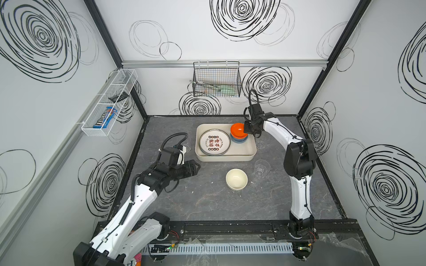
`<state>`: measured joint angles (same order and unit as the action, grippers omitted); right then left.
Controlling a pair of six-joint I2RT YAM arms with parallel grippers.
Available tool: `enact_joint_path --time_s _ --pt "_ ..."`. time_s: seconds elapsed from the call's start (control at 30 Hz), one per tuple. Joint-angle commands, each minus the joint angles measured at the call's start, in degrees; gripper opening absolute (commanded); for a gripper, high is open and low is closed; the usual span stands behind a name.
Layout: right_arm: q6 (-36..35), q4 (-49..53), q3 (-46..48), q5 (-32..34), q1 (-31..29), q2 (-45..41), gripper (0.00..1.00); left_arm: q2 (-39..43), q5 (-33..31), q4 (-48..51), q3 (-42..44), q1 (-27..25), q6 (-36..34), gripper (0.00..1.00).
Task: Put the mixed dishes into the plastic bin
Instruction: 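Carry the orange bowl into the bin with the right gripper while the left withdraws, then lower the orange bowl into the blue bowl and open the right gripper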
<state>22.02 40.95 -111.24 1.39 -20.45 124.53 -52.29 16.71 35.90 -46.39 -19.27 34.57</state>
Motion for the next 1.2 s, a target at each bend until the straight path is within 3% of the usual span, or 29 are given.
enact_joint_path --time_s 0.0,1.17 --pt "0.71 0.89 -2.48 0.63 0.24 1.3 0.0 0.72 0.69 -1.52 0.84 0.73 0.5 0.67" --pt "1.8 -1.73 -3.37 2.16 0.57 6.08 0.0 1.52 1.91 -2.09 2.75 1.87 1.42 0.67"
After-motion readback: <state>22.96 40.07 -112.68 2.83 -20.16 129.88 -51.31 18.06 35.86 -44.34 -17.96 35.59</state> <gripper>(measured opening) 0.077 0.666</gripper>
